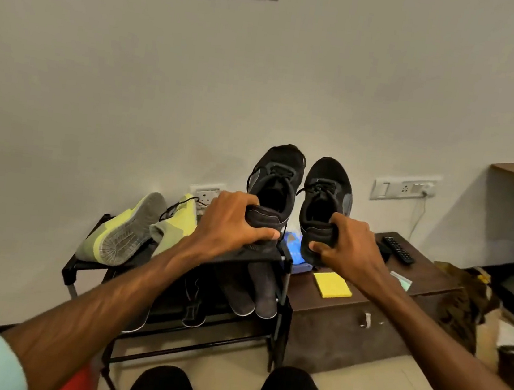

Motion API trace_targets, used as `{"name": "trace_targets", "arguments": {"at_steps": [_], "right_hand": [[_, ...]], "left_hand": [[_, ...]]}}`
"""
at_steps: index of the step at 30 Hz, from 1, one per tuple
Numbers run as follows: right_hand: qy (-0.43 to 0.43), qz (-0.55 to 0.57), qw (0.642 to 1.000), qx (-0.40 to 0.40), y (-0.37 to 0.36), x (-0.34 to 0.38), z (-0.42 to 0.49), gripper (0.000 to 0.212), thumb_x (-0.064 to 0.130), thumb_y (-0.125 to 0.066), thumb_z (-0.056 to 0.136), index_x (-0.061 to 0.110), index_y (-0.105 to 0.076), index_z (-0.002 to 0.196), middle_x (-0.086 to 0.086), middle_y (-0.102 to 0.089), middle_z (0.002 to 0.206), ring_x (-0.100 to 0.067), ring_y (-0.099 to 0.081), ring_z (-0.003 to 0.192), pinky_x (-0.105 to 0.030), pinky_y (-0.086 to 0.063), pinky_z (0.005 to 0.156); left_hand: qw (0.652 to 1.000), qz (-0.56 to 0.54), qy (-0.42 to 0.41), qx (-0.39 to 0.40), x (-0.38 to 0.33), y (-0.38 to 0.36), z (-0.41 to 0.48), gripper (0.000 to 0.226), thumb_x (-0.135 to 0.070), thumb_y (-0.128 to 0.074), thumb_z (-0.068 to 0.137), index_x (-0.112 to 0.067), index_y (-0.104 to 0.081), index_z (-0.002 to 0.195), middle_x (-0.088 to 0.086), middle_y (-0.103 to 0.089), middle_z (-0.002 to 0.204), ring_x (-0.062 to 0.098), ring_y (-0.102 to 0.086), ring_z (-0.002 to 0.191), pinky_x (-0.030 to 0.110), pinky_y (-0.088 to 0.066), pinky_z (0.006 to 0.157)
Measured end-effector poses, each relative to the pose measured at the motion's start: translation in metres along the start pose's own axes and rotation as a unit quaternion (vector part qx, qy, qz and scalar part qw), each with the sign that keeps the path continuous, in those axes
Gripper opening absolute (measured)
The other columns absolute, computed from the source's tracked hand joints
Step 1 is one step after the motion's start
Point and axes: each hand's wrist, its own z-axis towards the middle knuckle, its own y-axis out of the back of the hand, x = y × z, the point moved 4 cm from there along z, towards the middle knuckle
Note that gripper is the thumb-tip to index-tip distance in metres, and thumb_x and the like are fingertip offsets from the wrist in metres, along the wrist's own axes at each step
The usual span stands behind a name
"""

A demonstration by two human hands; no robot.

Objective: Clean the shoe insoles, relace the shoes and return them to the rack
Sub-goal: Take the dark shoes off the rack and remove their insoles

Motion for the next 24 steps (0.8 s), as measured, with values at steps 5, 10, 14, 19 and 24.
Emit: {"name": "trace_targets", "arguments": {"at_steps": [5,10,14,19,24], "right_hand": [[-0.056,0.003,0.998,-0.006,0.037,-0.038,-0.046,0.033,0.035,-0.087,0.074,0.022,-0.060,0.087,0.005,-0.068,0.081,-0.017,-0.067,0.075,-0.040,-0.060,0.073],[-0.102,-0.005,0.995,0.021,0.038,-0.081,-0.089,0.035,0.036,-0.089,0.075,0.022,-0.063,0.093,0.006,-0.070,0.084,-0.011,-0.068,0.079,-0.040,-0.062,0.076],[-0.161,-0.015,0.986,0.047,0.024,-0.122,-0.118,0.034,0.040,-0.088,0.075,0.025,-0.061,0.091,0.006,-0.070,0.086,-0.013,-0.068,0.080,-0.039,-0.062,0.074],[-0.211,-0.026,0.973,0.092,-0.008,-0.176,-0.149,0.034,0.039,-0.087,0.078,0.024,-0.059,0.091,0.006,-0.066,0.082,-0.011,-0.065,0.076,-0.022,-0.048,0.058],[-0.281,-0.024,0.948,0.150,-0.073,-0.242,-0.180,0.040,0.042,-0.088,0.074,0.023,-0.061,0.097,-0.001,-0.068,0.091,-0.019,-0.066,0.080,-0.031,-0.055,0.066]], "left_hand": [[0.996,-0.067,-0.002,0.061,-0.041,-0.021,-0.024,0.049,-0.071,-0.083,0.061,-0.026,-0.076,0.079,-0.011,-0.070,0.068,0.002,-0.064,0.065,0.029,-0.053,0.059],[0.985,-0.114,-0.002,0.133,-0.066,-0.070,-0.051,0.050,-0.074,-0.082,0.059,-0.027,-0.075,0.077,-0.012,-0.071,0.066,0.000,-0.066,0.064,0.034,-0.057,0.062],[0.974,-0.136,0.014,0.179,-0.077,-0.124,-0.069,0.055,-0.080,-0.079,0.053,-0.028,-0.074,0.073,-0.011,-0.070,0.065,0.007,-0.067,0.072,0.036,-0.057,0.065],[0.952,-0.161,0.032,0.258,-0.092,-0.197,-0.091,0.047,-0.069,-0.085,0.060,-0.024,-0.074,0.066,-0.012,-0.069,0.059,-0.003,-0.065,0.059,0.015,-0.041,0.050],[0.917,-0.146,0.096,0.360,-0.093,-0.290,-0.114,0.054,-0.070,-0.084,0.061,-0.018,-0.077,0.074,-0.010,-0.068,0.061,0.000,-0.064,0.057,0.025,-0.049,0.053]]}}
